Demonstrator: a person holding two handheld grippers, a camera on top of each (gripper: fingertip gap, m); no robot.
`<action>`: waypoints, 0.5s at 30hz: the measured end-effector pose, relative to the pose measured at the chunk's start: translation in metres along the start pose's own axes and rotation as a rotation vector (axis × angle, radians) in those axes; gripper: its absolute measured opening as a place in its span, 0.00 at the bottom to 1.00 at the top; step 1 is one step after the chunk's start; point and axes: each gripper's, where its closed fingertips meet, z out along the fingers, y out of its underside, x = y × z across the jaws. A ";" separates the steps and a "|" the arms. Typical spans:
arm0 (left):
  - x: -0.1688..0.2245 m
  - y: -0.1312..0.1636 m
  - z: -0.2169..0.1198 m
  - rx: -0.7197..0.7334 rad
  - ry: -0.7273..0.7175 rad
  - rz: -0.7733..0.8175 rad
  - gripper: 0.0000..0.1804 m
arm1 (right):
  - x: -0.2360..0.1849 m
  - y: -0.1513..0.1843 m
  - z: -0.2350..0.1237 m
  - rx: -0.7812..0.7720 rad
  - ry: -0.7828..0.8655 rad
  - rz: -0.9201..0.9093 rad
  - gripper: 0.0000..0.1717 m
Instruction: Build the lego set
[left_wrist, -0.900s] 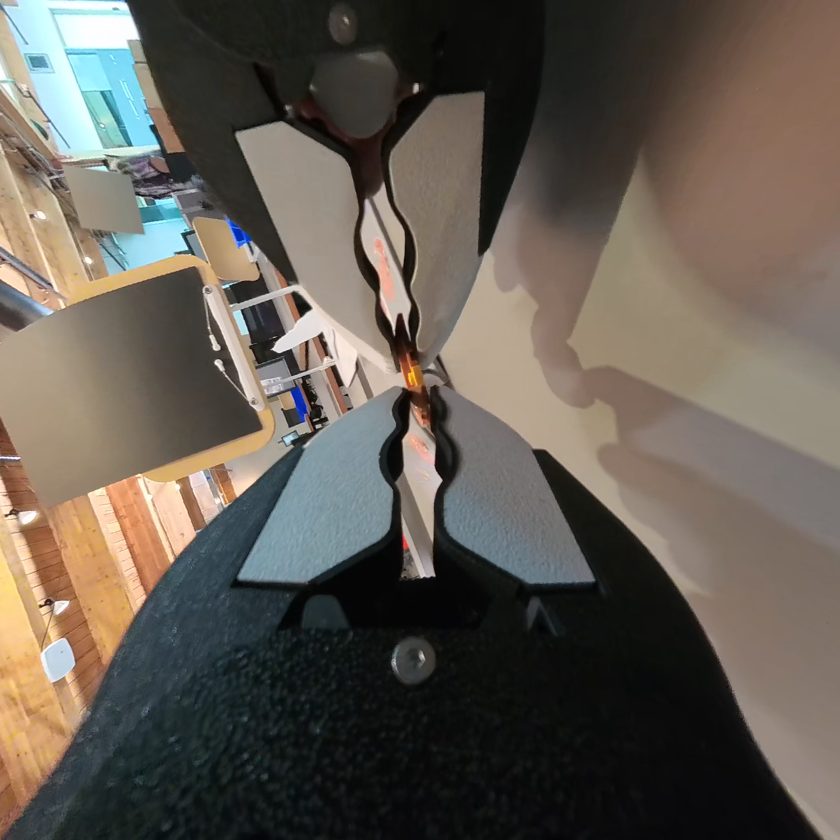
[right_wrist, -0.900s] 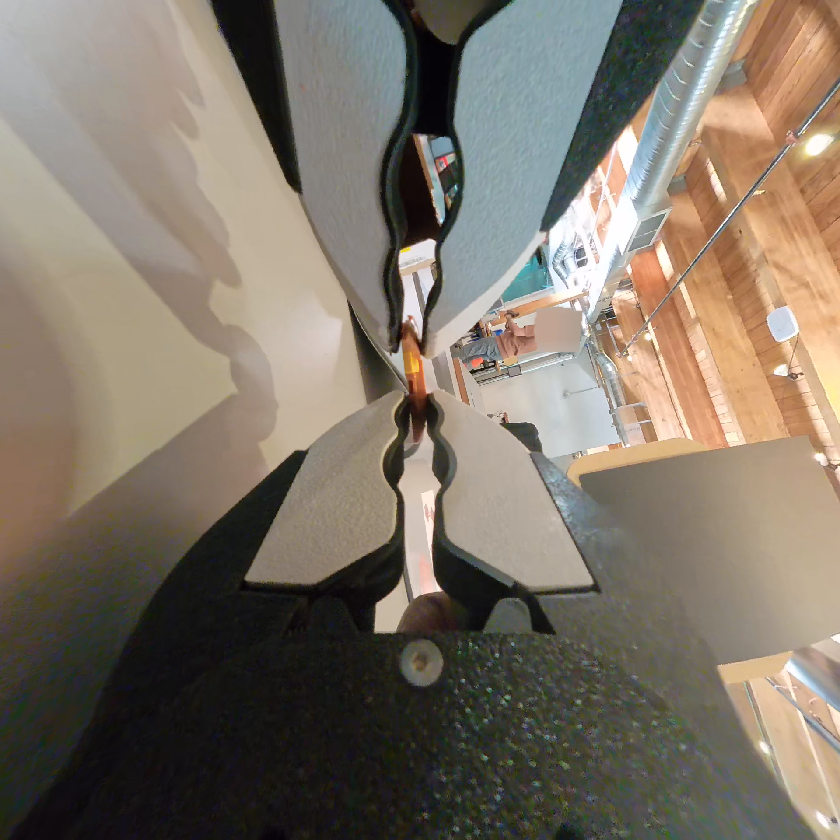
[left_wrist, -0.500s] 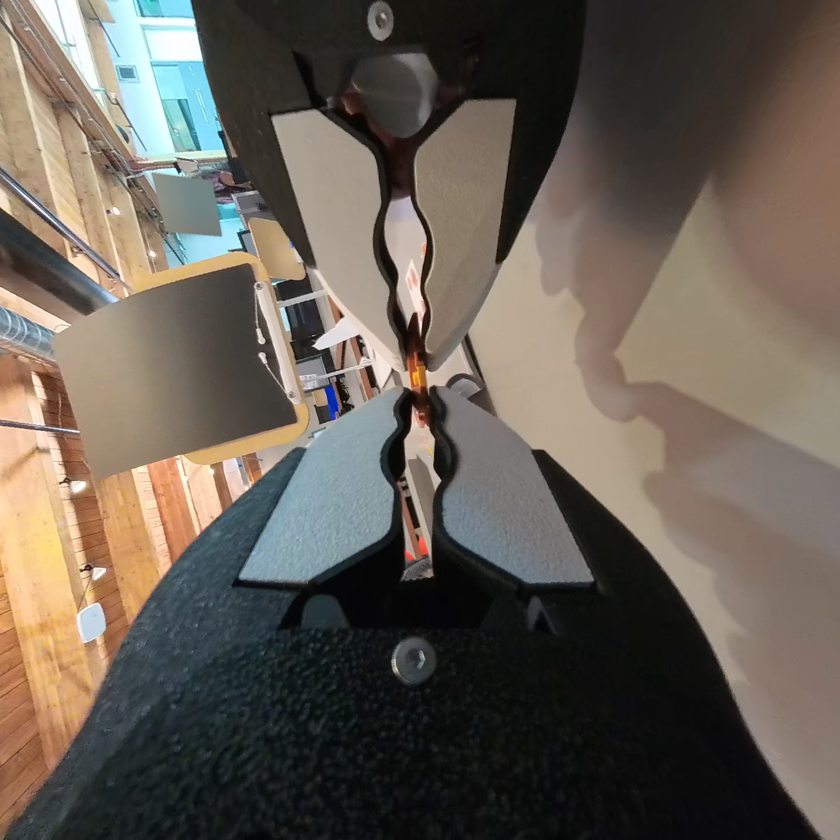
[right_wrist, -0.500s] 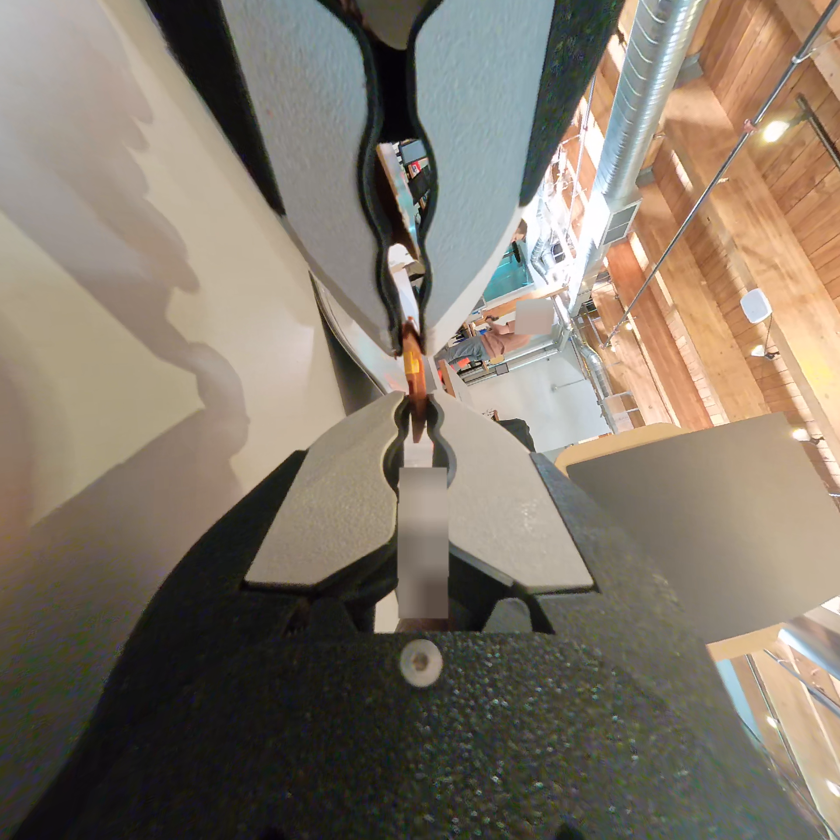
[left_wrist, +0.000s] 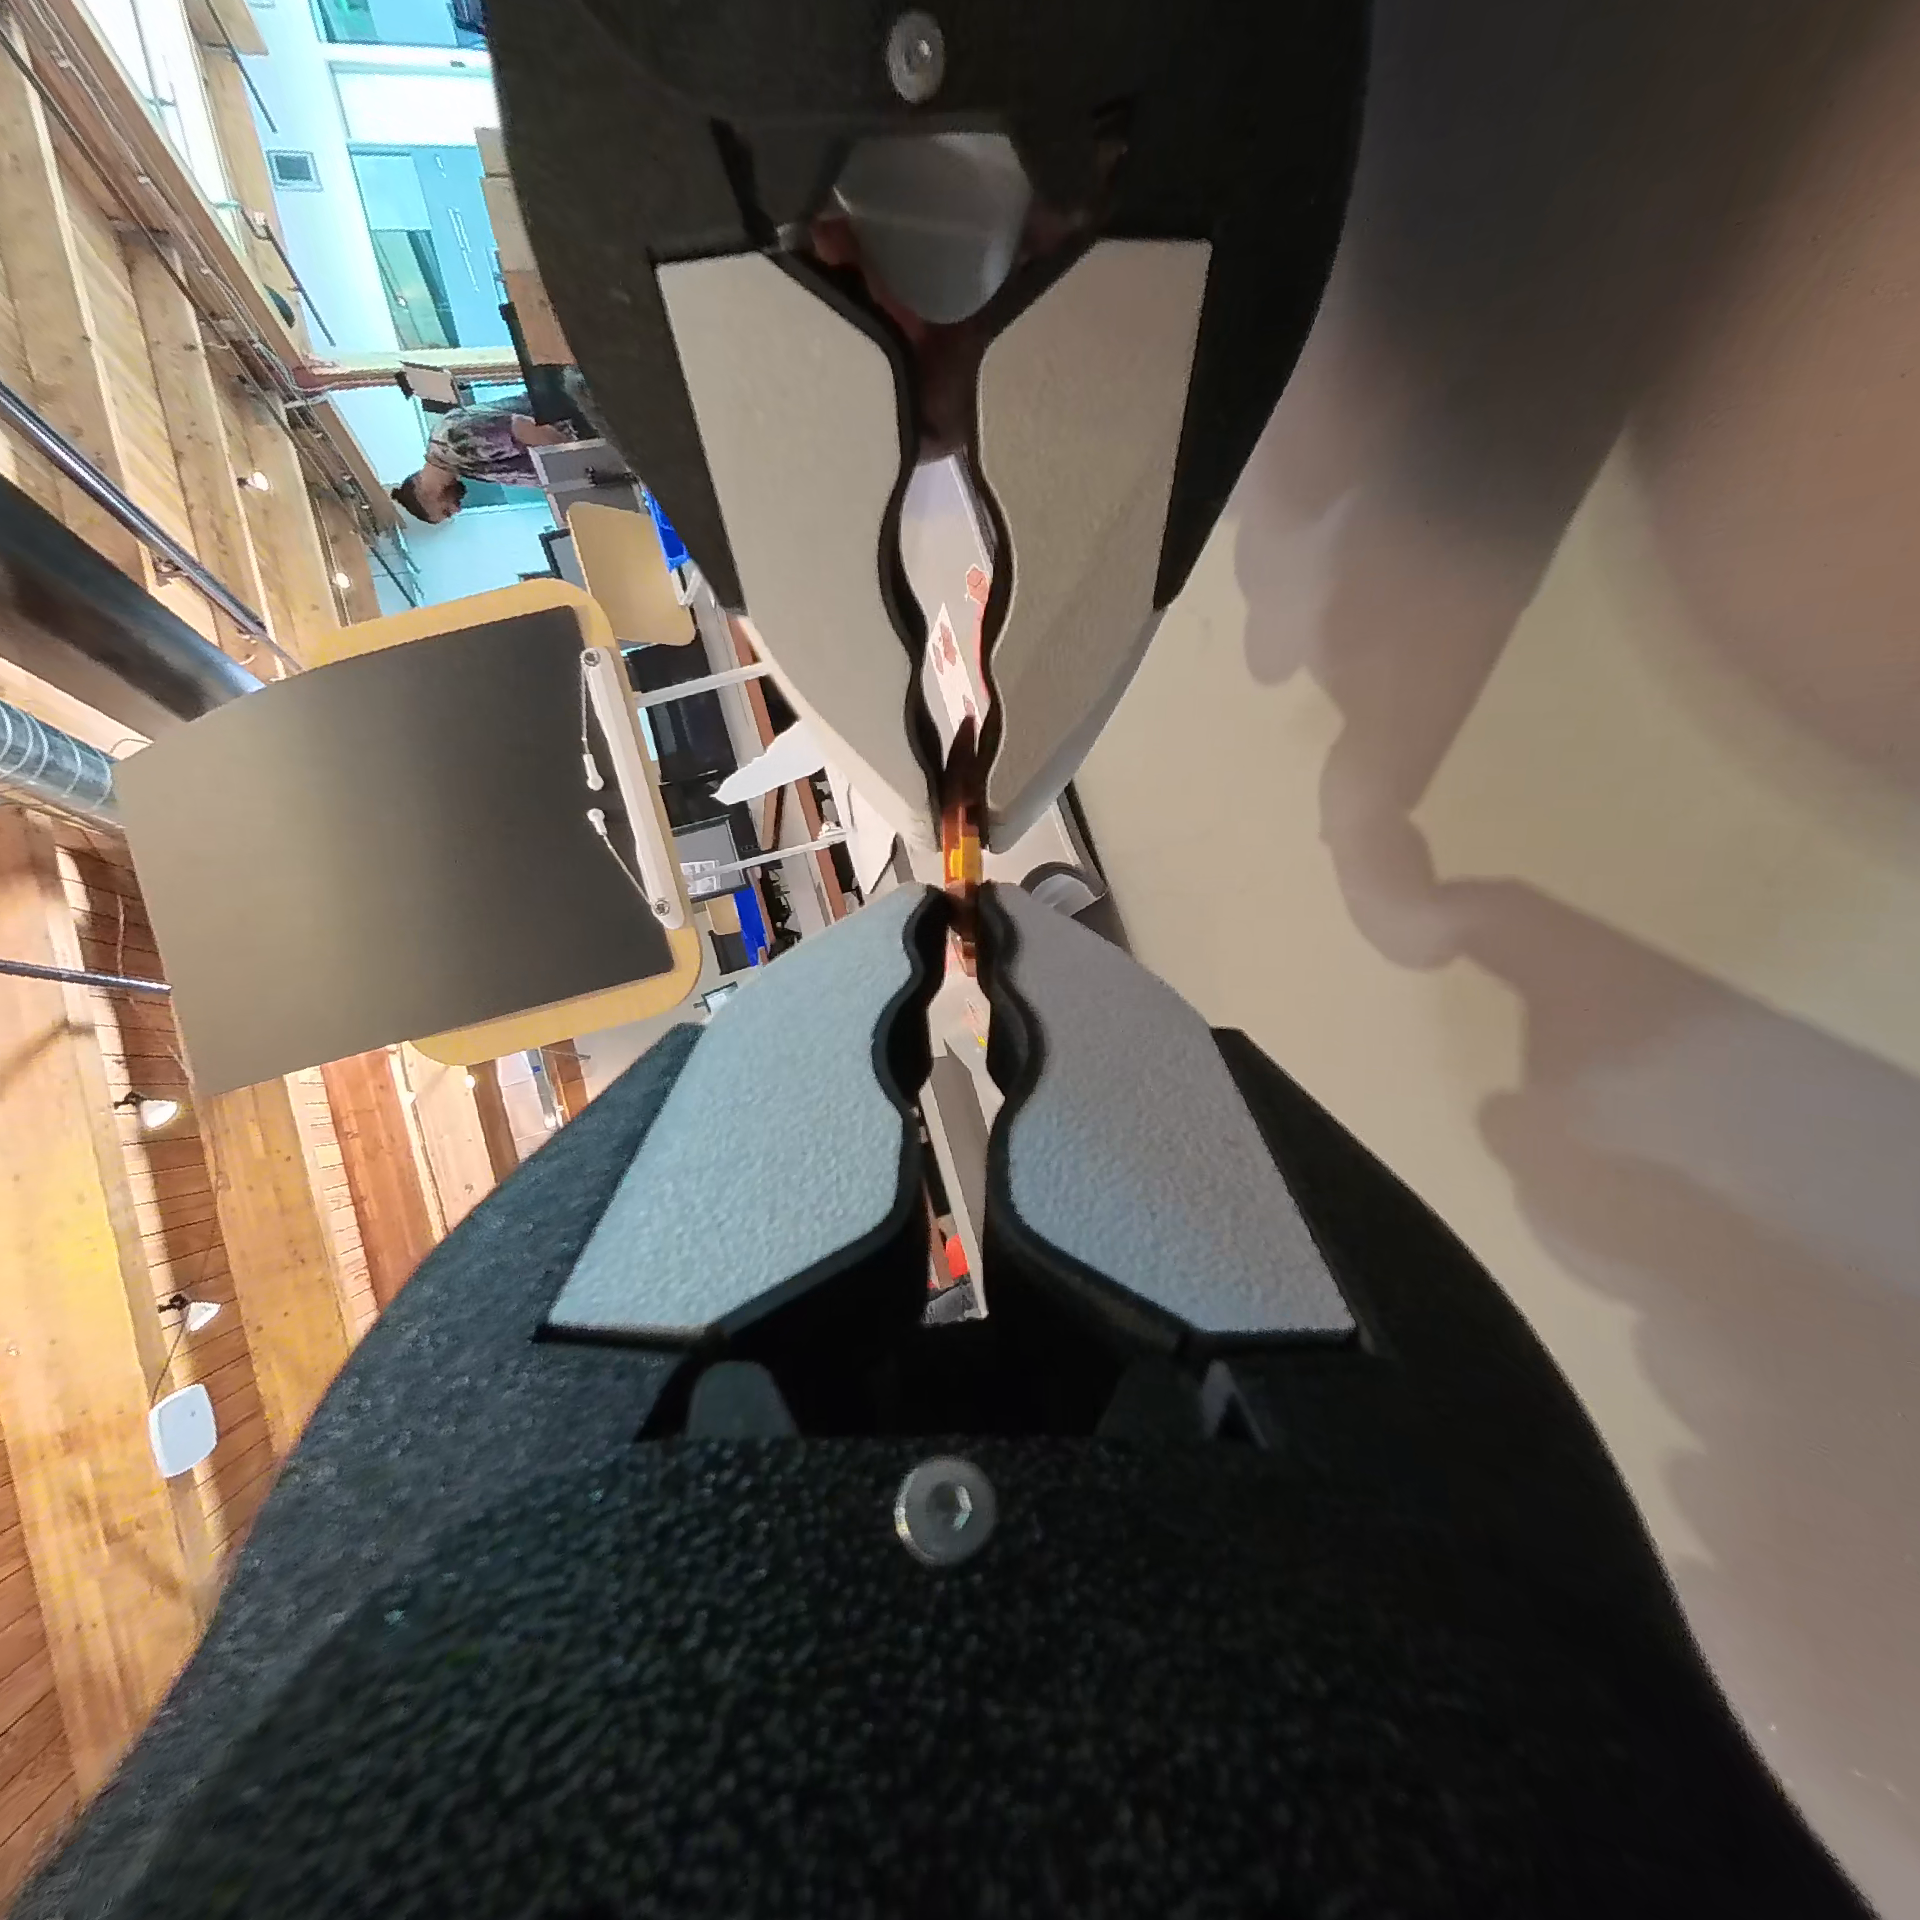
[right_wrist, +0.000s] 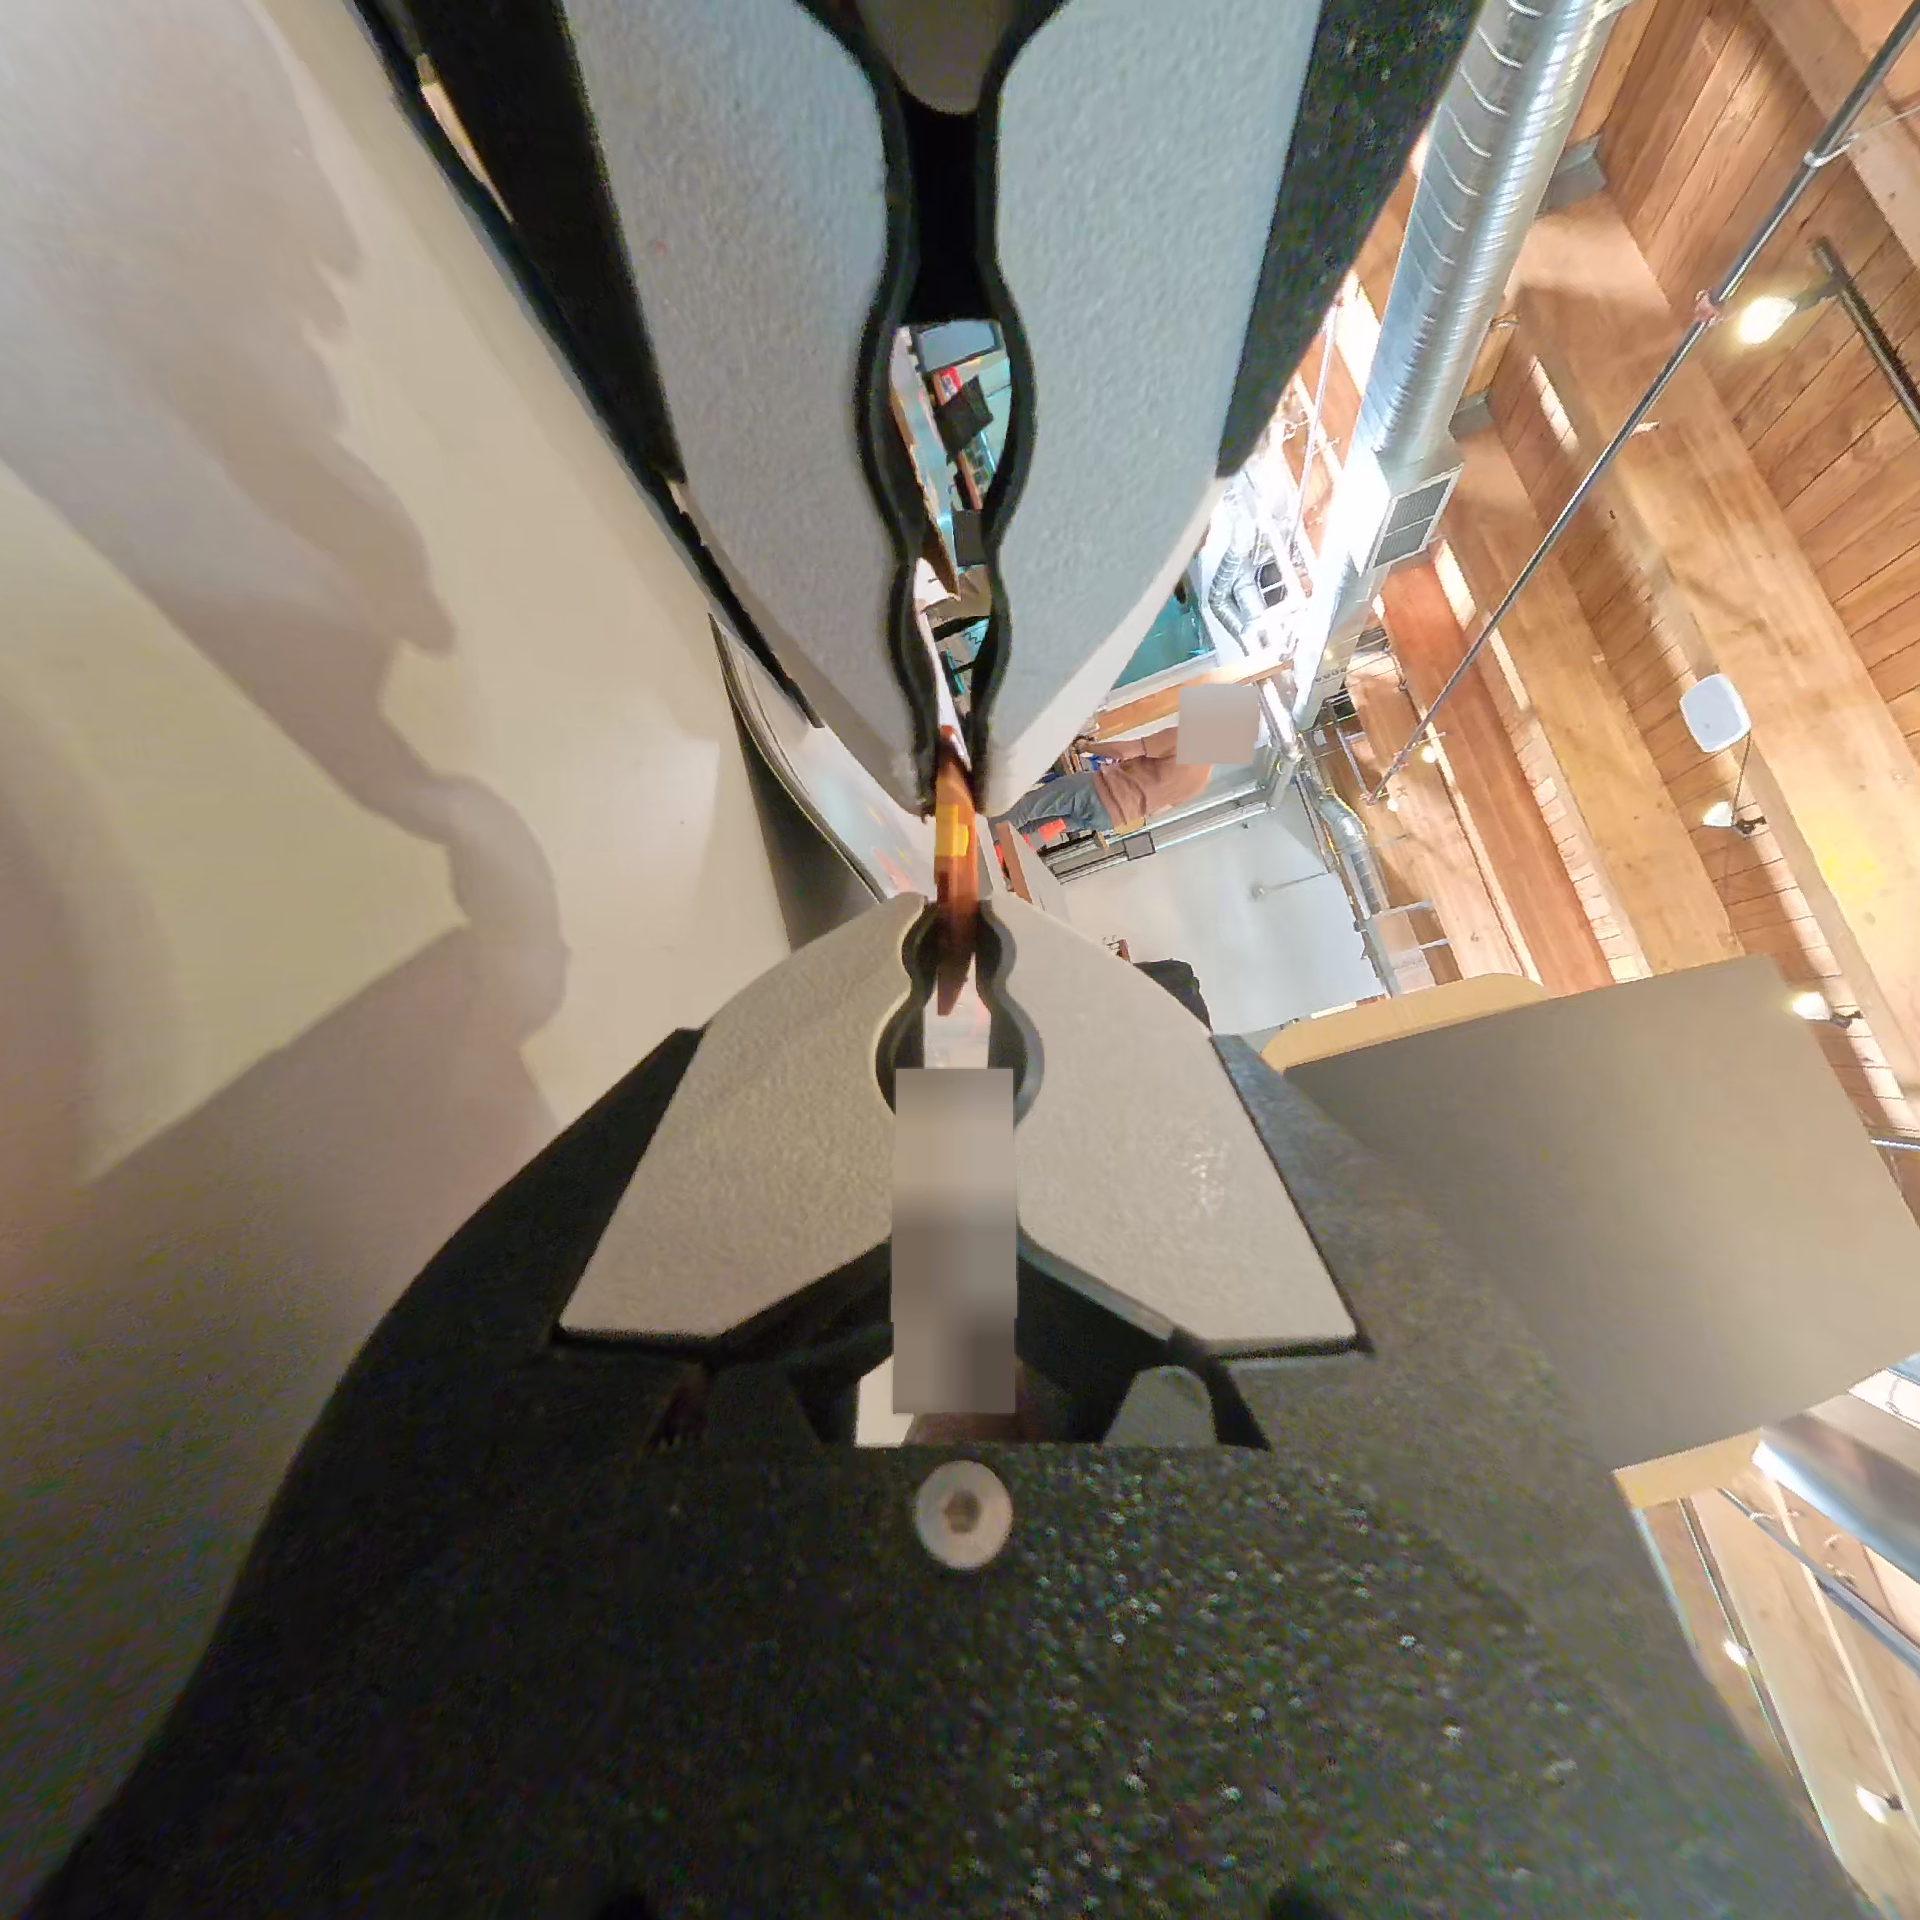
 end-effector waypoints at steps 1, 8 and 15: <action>0.000 0.000 0.001 0.000 -0.004 -0.004 0.03 | 0.001 0.001 0.000 -0.002 0.001 0.003 0.03; -0.002 0.002 0.004 0.041 -0.032 -0.070 0.09 | 0.007 0.005 0.000 -0.001 0.021 -0.001 0.03; -0.003 0.010 0.007 0.037 -0.044 -0.124 0.11 | 0.009 0.003 -0.002 0.021 0.019 0.035 0.04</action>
